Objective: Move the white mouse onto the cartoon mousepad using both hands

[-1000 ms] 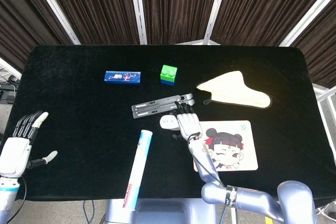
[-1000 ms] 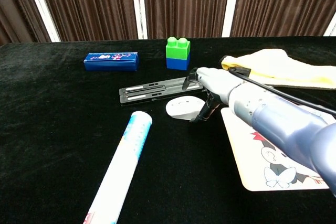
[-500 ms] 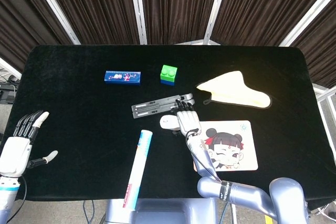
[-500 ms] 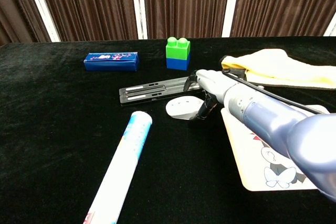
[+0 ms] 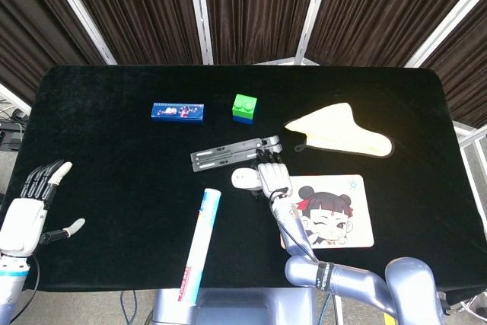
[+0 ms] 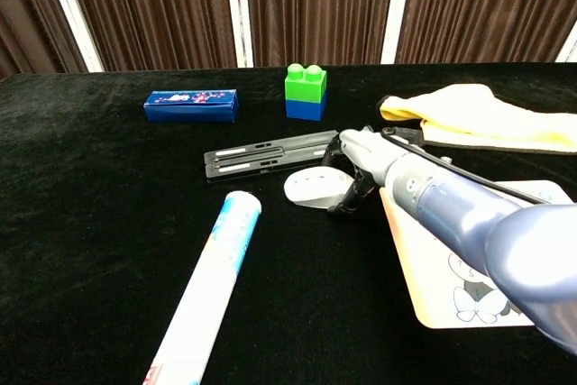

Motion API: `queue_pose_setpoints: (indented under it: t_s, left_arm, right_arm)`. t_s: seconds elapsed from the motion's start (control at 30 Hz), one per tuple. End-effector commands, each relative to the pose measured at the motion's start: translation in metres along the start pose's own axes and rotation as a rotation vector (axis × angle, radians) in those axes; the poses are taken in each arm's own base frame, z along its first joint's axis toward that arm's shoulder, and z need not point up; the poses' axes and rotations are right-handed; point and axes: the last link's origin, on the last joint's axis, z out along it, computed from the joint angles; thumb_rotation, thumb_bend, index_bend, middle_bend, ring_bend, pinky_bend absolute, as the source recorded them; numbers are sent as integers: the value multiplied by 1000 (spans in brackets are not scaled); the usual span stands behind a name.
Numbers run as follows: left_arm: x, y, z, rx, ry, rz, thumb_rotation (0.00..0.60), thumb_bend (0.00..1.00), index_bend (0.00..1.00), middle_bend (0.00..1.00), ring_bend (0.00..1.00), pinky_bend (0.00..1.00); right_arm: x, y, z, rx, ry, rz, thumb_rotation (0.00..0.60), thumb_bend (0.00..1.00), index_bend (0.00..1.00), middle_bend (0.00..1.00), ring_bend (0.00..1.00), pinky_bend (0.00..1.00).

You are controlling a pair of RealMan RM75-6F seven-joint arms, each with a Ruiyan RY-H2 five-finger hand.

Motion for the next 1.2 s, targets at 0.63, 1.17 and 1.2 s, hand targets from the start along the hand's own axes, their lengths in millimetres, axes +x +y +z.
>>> queue_pose_setpoints:
  t_s: [0.63,1.17,1.2]
  left_arm:
    - [0,1,1,-3,5,-8,600,171,0,0,0,0]
    - [1,6,2,-26,7,-21,600,172,0,0,0,0]
    - [1,7,2,-27,6,-24,600,172,0,0,0,0]
  right_arm:
    - [26,16,-16,-115,168,49,600,298,529,415,237,441]
    - [47,34,-45,-205,242,64,600,299,538,415,235,441]
    - [47,36,-47,-224,245,70,600,300,538,415,235,441]
